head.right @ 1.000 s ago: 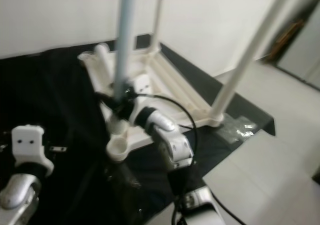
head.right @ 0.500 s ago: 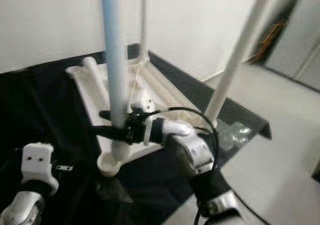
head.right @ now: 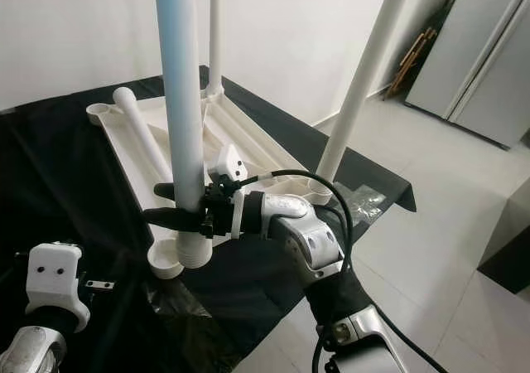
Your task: Building children table
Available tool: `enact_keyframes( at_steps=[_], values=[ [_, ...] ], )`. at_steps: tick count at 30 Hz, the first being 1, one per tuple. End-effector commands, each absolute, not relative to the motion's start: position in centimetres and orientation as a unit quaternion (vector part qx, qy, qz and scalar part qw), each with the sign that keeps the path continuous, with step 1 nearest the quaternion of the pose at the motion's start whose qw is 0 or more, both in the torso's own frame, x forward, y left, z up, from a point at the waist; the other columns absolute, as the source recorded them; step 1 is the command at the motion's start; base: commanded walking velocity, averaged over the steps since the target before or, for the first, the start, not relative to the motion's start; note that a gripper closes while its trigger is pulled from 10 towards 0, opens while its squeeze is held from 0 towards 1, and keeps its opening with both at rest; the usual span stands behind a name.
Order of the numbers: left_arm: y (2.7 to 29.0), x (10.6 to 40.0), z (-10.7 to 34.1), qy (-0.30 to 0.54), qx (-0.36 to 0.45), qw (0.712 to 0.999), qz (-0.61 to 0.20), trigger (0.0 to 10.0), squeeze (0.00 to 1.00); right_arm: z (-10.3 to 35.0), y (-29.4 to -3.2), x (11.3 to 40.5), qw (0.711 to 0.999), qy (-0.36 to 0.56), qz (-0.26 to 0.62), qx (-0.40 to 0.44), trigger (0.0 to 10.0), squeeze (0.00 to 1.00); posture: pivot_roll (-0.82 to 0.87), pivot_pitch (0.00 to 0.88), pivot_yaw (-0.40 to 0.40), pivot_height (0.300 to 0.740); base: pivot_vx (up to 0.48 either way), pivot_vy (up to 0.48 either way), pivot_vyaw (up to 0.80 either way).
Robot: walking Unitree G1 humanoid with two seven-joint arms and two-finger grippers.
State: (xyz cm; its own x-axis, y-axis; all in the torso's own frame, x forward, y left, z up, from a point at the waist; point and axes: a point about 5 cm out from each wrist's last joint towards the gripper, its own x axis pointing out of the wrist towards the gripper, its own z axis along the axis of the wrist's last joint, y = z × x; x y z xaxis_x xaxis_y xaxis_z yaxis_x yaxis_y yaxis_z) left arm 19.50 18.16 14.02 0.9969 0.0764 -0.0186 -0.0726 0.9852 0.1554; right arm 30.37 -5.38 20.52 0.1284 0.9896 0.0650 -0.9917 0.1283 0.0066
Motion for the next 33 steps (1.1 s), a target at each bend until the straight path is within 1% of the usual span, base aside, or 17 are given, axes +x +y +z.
enact_keyframes(
  at_steps=[1,7,9,11,12,13,14,16,19,21,28,33],
  values=[
    [18.1,19.4,14.3,0.012,0.085,0.996,0.034,10.0,0.0,21.0,-5.3,30.5,0.749,-0.027,0.662,0.024,10.0,0.0,-0.04,0.097,-0.095,0.74,0.0,0.0,0.0],
    [18.5,19.4,14.3,0.016,0.095,0.995,0.04,10.0,0.0,21.1,-5.2,31.1,0.76,-0.029,0.648,0.032,10.0,0.0,-0.04,0.101,-0.091,0.74,0.0,0.0,0.0],
    [18.7,19.3,14.3,0.02,0.099,0.994,0.05,10.0,0.0,21.1,-5.2,31.2,0.757,-0.028,0.652,0.034,10.0,0.0,-0.04,0.107,-0.089,0.74,0.0,0.0,0.0],
    [19.1,19.2,14.3,0.023,0.102,0.993,0.06,10.0,0.0,20.9,-5.4,31.1,0.742,-0.025,0.669,0.033,10.0,0.0,-0.03,0.115,-0.089,0.74,0.0,0.0,0.0],
    [19.3,19.1,14.3,0.027,0.101,0.992,0.067,10.0,0.0,20.9,-5.5,31.0,0.73,-0.022,0.682,0.031,10.0,0.0,-0.03,0.125,-0.088,0.74,0.0,0.0,0.0],
    [19.3,19.1,14.3,0.027,0.101,0.992,0.067,10.0,0.0,20.9,-5.5,31.0,0.73,-0.022,0.682,0.031,10.0,0.0,-0.03,0.125,-0.088,0.74,0.0,0.0,0.0],
    [19.4,19.0,14.3,0.03,0.1,0.992,0.072,10.0,0.0,20.9,-5.6,30.9,0.722,-0.021,0.691,0.029,10.0,0.0,-0.03,0.128,-0.089,0.74,0.0,0.0,0.0],
    [19.6,18.7,14.0,0.042,0.104,0.991,0.076,10.0,0.0,20.9,-5.8,30.9,0.711,-0.018,0.703,0.023,10.0,0.0,-0.03,0.138,-0.09,0.74,0.0,0.48,0.0],
    [19.4,18.5,14.1,0.041,0.093,0.992,0.075,10.0,0.0,21.2,-6.1,31.3,0.71,-0.018,0.704,0.018,10.0,0.0,-0.02,0.147,-0.091,0.74,0.0,0.476,0.0],
    [19.3,18.3,14.3,0.035,0.101,0.992,0.07,10.0,0.0,21.5,-6.3,31.6,0.707,-0.018,0.707,0.015,10.0,0.0,-0.02,0.156,-0.092,0.74,0.0,0.33,0.0],
    [19.1,18.0,14.3,0.04,0.097,0.992,0.069,10.0,0.0,22.0,-6.5,32.0,0.703,-0.022,0.711,0.009,10.0,0.0,-0.01,0.168,-0.092,0.74,0.0,0.0,0.0],
    [19.1,17.9,14.4,0.043,0.104,0.992,0.064,10.0,0.0,22.2,-5.9,32.2,0.704,-0.029,0.709,0.019,10.0,0.0,-0.01,0.182,-0.091,0.74,0.0,0.0,0.0]
  ],
)
